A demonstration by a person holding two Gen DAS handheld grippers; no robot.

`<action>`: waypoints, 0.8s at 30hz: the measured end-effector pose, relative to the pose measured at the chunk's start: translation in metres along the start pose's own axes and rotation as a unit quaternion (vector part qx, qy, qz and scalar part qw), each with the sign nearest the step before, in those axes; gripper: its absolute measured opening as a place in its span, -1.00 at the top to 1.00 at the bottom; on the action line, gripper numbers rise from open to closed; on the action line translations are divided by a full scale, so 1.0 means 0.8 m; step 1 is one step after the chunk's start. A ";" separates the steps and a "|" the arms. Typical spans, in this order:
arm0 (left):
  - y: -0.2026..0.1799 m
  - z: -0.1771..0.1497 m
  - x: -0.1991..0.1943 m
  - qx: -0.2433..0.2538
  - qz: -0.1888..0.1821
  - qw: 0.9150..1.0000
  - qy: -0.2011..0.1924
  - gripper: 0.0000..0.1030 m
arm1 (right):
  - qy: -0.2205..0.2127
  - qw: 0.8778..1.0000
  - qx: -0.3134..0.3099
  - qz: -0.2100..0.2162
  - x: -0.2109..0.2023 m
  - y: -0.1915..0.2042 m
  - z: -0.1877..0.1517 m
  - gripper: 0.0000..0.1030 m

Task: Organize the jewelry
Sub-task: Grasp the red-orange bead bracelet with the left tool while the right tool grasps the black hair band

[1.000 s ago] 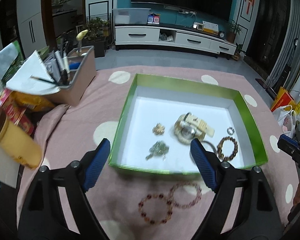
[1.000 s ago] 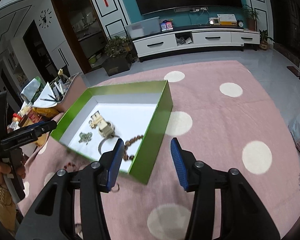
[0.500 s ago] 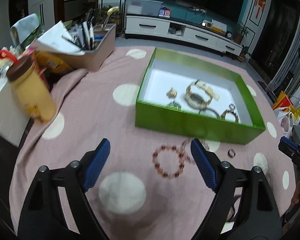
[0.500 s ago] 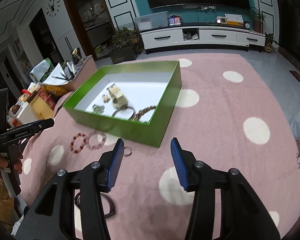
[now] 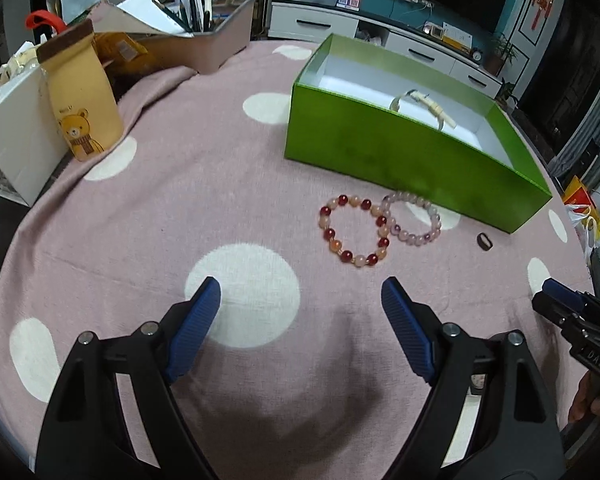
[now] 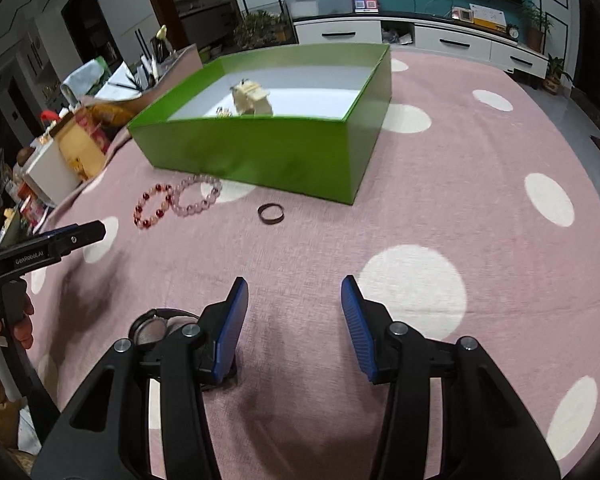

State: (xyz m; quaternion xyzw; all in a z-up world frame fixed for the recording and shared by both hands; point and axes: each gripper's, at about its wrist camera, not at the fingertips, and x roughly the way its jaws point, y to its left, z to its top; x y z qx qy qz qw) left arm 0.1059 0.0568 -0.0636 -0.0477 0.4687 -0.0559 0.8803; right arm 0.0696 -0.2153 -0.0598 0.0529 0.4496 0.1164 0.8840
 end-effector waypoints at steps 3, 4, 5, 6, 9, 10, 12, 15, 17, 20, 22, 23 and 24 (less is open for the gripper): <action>-0.003 0.005 0.005 0.003 0.002 1.000 -0.002 -0.58 | 0.002 1.000 -0.012 0.002 0.008 0.005 0.004 0.05; -0.004 0.007 0.008 0.004 0.003 1.000 -0.003 -0.56 | 0.001 1.000 -0.015 0.003 0.010 0.006 0.005 0.05; -0.006 0.010 0.010 0.005 0.004 1.000 -0.003 -0.55 | 0.002 1.000 -0.019 0.003 0.014 0.008 0.008 0.05; -0.007 0.012 0.013 0.006 0.005 1.000 -0.003 -0.52 | 0.005 1.000 -0.023 0.004 0.019 0.009 0.011 0.05; -0.014 0.019 0.023 0.013 0.008 1.000 -0.003 -0.43 | 0.012 0.999 -0.033 0.001 0.033 0.011 0.019 0.05; -0.016 0.022 0.026 0.016 0.011 1.000 -0.004 -0.39 | 0.012 0.999 -0.036 0.000 0.037 0.012 0.022 0.05; -0.020 0.025 0.034 0.023 0.015 1.000 -0.003 -0.32 | 0.015 0.999 -0.047 -0.005 0.046 0.015 0.029 0.05; -0.025 0.029 0.044 0.032 0.021 0.999 -0.002 -0.18 | 0.017 0.998 -0.062 -0.008 0.057 0.019 0.037 0.08; -0.026 0.030 0.048 0.035 0.025 0.999 -0.002 -0.13 | 0.016 0.997 -0.076 -0.014 0.065 0.024 0.042 0.11; -0.030 0.030 0.054 0.043 0.025 0.999 0.000 0.03 | 0.017 0.995 -0.097 -0.024 0.073 0.031 0.050 0.21; -0.033 0.029 0.056 0.057 0.033 0.998 -0.006 0.11 | 0.016 0.993 -0.109 -0.030 0.078 0.035 0.054 0.26; -0.034 0.029 0.057 0.062 0.035 0.997 -0.008 0.13 | 0.015 0.993 -0.115 -0.030 0.080 0.037 0.055 0.33; -0.035 0.029 0.057 0.066 0.033 0.997 -0.012 0.25 | 0.016 0.993 -0.116 -0.027 0.081 0.038 0.057 0.37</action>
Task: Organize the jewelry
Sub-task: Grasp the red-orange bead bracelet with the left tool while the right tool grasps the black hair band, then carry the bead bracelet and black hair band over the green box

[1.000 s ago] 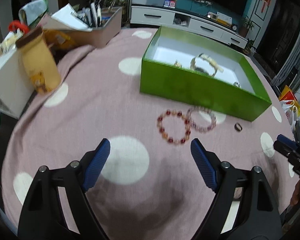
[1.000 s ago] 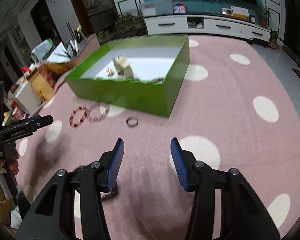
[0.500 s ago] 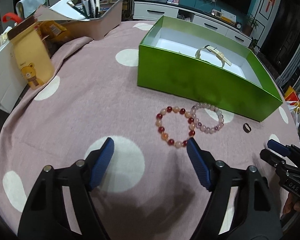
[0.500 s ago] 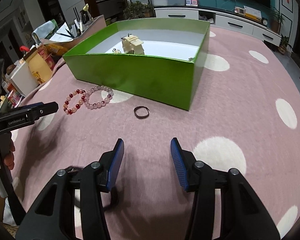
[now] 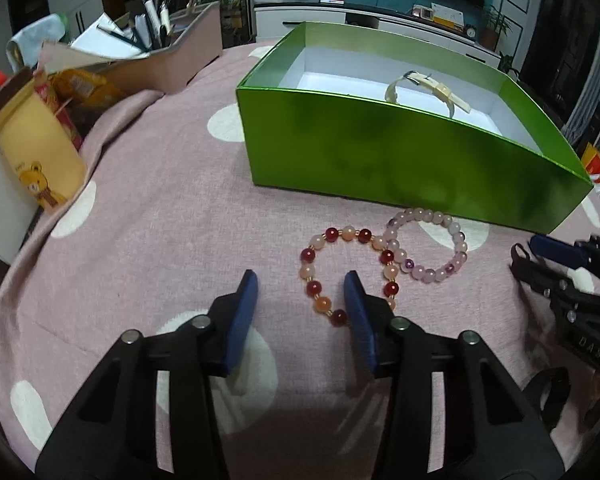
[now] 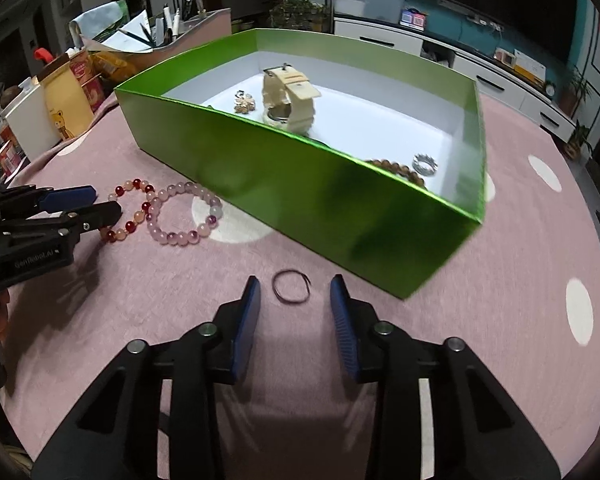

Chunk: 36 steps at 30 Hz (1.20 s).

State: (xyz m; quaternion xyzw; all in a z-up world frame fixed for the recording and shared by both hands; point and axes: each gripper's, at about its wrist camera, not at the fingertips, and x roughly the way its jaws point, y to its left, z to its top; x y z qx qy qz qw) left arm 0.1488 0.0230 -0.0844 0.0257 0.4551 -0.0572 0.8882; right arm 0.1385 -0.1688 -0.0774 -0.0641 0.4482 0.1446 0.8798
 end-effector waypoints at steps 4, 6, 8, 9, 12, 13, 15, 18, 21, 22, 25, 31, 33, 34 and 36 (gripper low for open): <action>-0.005 0.000 0.000 0.012 -0.011 1.000 -0.005 0.70 | -0.001 1.000 -0.009 0.005 0.003 0.005 0.004 0.61; -0.005 0.000 0.000 0.013 -0.016 1.000 -0.008 0.76 | -0.003 1.000 -0.007 0.004 0.003 0.004 0.004 0.62; -0.004 -0.001 -0.001 0.008 -0.022 1.000 -0.008 0.82 | -0.005 1.000 -0.003 0.007 0.001 0.003 0.002 0.62; -0.002 -0.002 -0.002 0.004 -0.027 1.000 -0.008 0.84 | -0.006 1.000 -0.001 0.008 0.000 0.002 0.001 0.62; 0.003 -0.005 -0.006 -0.010 -0.041 0.999 -0.007 0.86 | -0.009 1.000 0.006 0.012 -0.004 0.000 -0.004 0.62; 0.005 -0.006 -0.008 -0.012 -0.042 0.999 -0.008 0.86 | -0.010 1.000 0.008 0.012 -0.006 0.000 -0.006 0.62; 0.008 -0.007 -0.013 -0.015 -0.046 0.999 -0.011 0.86 | -0.017 1.000 0.015 0.016 -0.013 -0.001 -0.009 0.62; 0.010 -0.008 -0.026 -0.015 -0.050 0.998 -0.021 0.86 | -0.025 0.999 0.021 0.019 -0.025 -0.002 -0.013 0.62; 0.011 -0.005 -0.040 -0.015 -0.054 0.998 -0.032 0.86 | -0.034 0.999 0.025 0.020 -0.036 -0.001 -0.016 0.62; 0.011 -0.005 -0.045 -0.015 -0.055 0.998 -0.036 0.86 | -0.037 0.999 0.026 0.021 -0.041 0.000 -0.017 0.62; 0.009 -0.002 -0.061 -0.012 -0.060 0.997 -0.048 0.86 | -0.047 0.998 0.029 0.022 -0.053 0.001 -0.019 0.62; 0.005 0.003 -0.088 -0.007 -0.068 0.995 -0.067 0.86 | -0.065 0.997 0.032 0.024 -0.075 0.003 -0.019 0.62; 0.003 0.006 -0.097 -0.005 -0.071 0.995 -0.073 0.86 | -0.072 0.997 0.032 0.024 -0.084 0.004 -0.017 0.62; 0.004 0.009 -0.098 -0.004 -0.073 0.995 -0.074 0.86 | -0.075 0.996 0.032 0.024 -0.087 0.003 -0.017 0.62; 0.004 0.015 -0.106 -0.003 -0.076 0.994 -0.079 0.86 | -0.084 0.996 0.033 0.023 -0.096 0.002 -0.014 0.62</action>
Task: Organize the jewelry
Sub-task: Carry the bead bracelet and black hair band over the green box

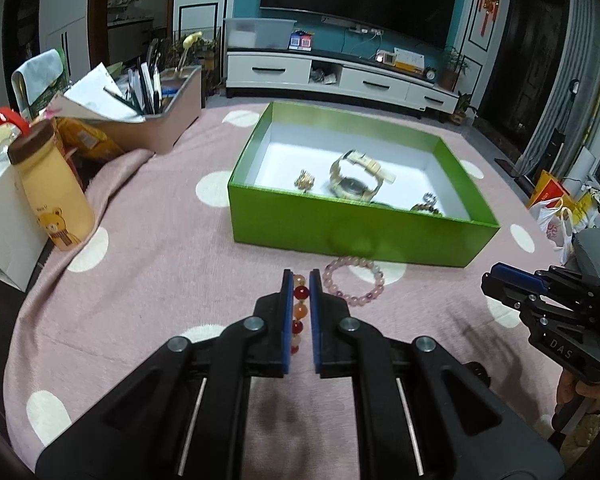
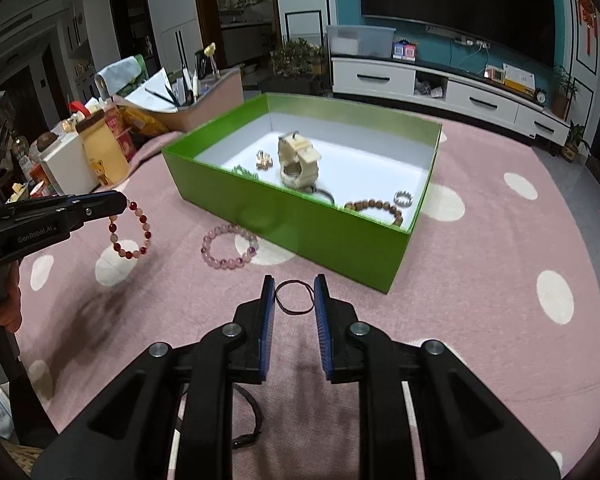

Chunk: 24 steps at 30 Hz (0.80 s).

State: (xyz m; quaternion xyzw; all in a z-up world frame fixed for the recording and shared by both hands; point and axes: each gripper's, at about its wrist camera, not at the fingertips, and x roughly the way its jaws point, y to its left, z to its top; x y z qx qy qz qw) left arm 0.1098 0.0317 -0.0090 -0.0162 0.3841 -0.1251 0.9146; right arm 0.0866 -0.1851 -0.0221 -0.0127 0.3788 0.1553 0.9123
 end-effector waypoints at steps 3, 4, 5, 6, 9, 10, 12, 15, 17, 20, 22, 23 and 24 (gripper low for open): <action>-0.002 0.008 -0.007 0.002 -0.004 1.000 -0.006 0.86 | -0.013 1.000 0.000 0.001 -0.011 -0.001 0.008 0.62; -0.004 0.013 -0.010 0.003 -0.006 1.000 -0.009 0.86 | -0.015 1.000 0.000 0.001 -0.014 -0.002 0.010 0.62; -0.005 0.017 -0.013 0.004 -0.007 1.000 -0.012 0.86 | -0.020 1.000 -0.001 0.000 -0.018 -0.003 0.013 0.62; -0.007 0.022 -0.015 0.006 -0.009 1.000 -0.014 0.86 | -0.024 1.000 0.000 0.001 -0.021 -0.003 0.016 0.62; -0.010 0.039 -0.020 0.012 -0.013 1.000 -0.020 0.86 | -0.034 0.999 0.001 0.001 -0.028 -0.007 0.025 0.62; -0.011 0.043 -0.021 0.014 -0.013 1.000 -0.022 0.86 | -0.037 0.999 0.001 0.001 -0.030 -0.008 0.028 0.62; -0.012 0.054 -0.022 0.015 -0.015 0.999 -0.026 0.86 | -0.043 0.999 0.001 -0.001 -0.033 -0.010 0.035 0.62; -0.015 0.072 -0.024 0.019 -0.017 0.999 -0.033 0.86 | -0.049 0.999 0.003 -0.002 -0.036 -0.015 0.044 0.62; -0.018 0.087 -0.021 0.021 -0.016 0.999 -0.036 0.86 | -0.052 0.999 0.002 -0.006 -0.036 -0.018 0.052 0.62; -0.021 0.105 -0.015 0.022 -0.015 0.999 -0.038 0.86 | -0.057 0.998 0.002 -0.010 -0.036 -0.023 0.062 0.62; -0.021 0.117 -0.009 0.020 -0.016 0.999 -0.038 0.86 | -0.062 0.998 0.004 -0.012 -0.035 -0.027 0.069 0.62; -0.021 0.124 -0.005 0.018 -0.016 0.999 -0.038 0.86 | -0.064 0.998 0.005 -0.013 -0.035 -0.030 0.073 0.62; -0.022 0.131 -0.001 0.016 -0.016 0.999 -0.037 0.86 | -0.065 0.998 0.005 -0.014 -0.034 -0.032 0.078 0.62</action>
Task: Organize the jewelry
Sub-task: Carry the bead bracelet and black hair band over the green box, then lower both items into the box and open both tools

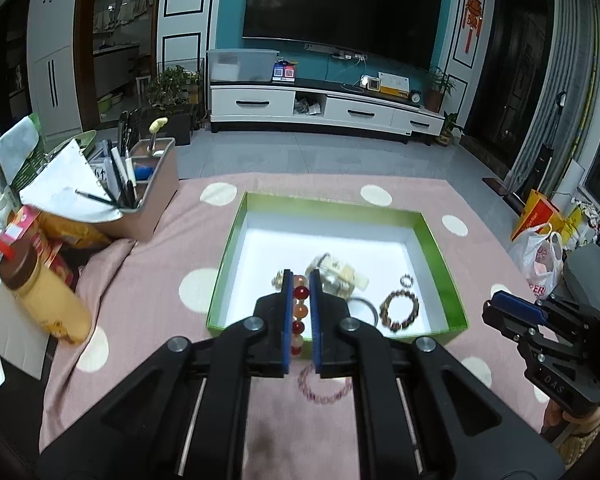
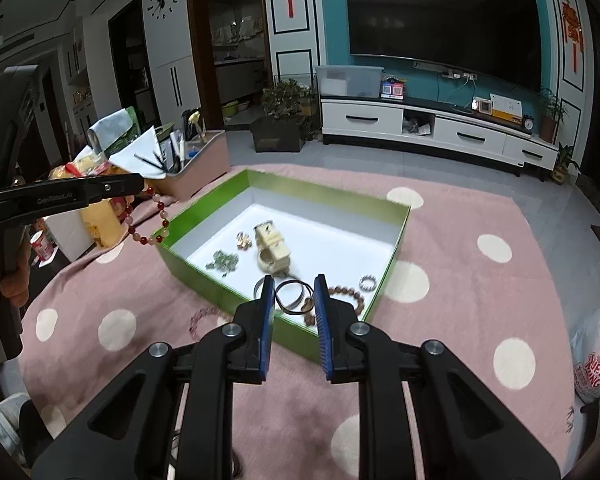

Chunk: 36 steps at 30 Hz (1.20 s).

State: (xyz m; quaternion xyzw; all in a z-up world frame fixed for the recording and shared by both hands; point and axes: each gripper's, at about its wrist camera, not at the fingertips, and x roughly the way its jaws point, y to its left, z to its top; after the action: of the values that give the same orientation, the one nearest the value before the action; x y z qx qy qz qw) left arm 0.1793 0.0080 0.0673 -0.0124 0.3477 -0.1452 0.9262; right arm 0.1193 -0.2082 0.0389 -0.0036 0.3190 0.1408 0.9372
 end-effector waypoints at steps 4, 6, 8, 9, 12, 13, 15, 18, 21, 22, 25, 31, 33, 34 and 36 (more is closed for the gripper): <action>0.000 0.021 0.021 -0.006 0.001 1.000 0.006 0.86 | -0.002 1.000 0.001 -0.004 0.008 -0.009 0.017 0.62; 0.000 0.031 0.034 -0.009 0.001 1.000 0.011 0.86 | -0.002 1.000 0.002 -0.005 0.014 -0.012 0.024 0.62; -0.001 0.037 0.046 -0.011 0.003 1.000 0.017 0.86 | 0.000 1.000 0.005 -0.004 0.021 -0.016 0.032 0.62; -0.001 0.040 0.051 -0.010 0.005 1.000 0.019 0.86 | 0.001 1.000 0.007 -0.003 0.025 -0.018 0.034 0.62; -0.001 0.050 0.071 -0.013 0.008 1.000 0.027 0.86 | 0.009 1.000 0.018 0.001 0.040 -0.025 0.045 0.62; -0.001 0.054 0.081 -0.013 0.011 0.999 0.030 0.86 | 0.011 1.000 0.021 0.002 0.044 -0.027 0.048 0.62; -0.002 0.059 0.094 -0.013 0.014 0.999 0.035 0.86 | 0.019 0.999 0.029 0.003 0.059 -0.033 0.054 0.62; -0.001 0.065 0.122 -0.012 0.022 0.998 0.049 0.86 | 0.030 0.999 0.040 0.007 0.078 -0.040 0.060 0.62; -0.003 0.067 0.148 -0.008 0.032 0.998 0.063 0.86 | 0.046 0.998 0.047 0.006 0.101 -0.045 0.064 0.62; -0.002 0.066 0.154 -0.007 0.034 0.997 0.065 0.86 | 0.049 0.998 0.047 0.004 0.107 -0.046 0.065 0.62; -0.002 0.065 0.175 -0.008 0.041 0.996 0.077 0.86 | 0.063 0.997 0.047 0.001 0.127 -0.047 0.067 0.62; -0.004 0.063 0.208 -0.005 0.051 0.994 0.094 0.86 | 0.086 0.995 0.052 -0.004 0.162 -0.048 0.066 0.62; -0.007 0.064 0.215 -0.003 0.052 0.994 0.097 0.86 | 0.092 0.994 0.056 -0.007 0.173 -0.049 0.066 0.62; -0.009 0.064 0.220 -0.001 0.055 0.994 0.099 0.86 | 0.094 0.994 0.057 -0.006 0.176 -0.050 0.067 0.62; -0.012 0.064 0.228 0.003 0.058 0.993 0.103 0.86 | 0.098 0.993 0.060 -0.008 0.185 -0.050 0.068 0.62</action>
State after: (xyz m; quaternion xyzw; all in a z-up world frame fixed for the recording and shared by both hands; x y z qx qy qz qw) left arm 0.3405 -0.0556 -0.0094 0.0253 0.4406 -0.0924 0.8926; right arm 0.2743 -0.2024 -0.0096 0.0361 0.4174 0.1130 0.9009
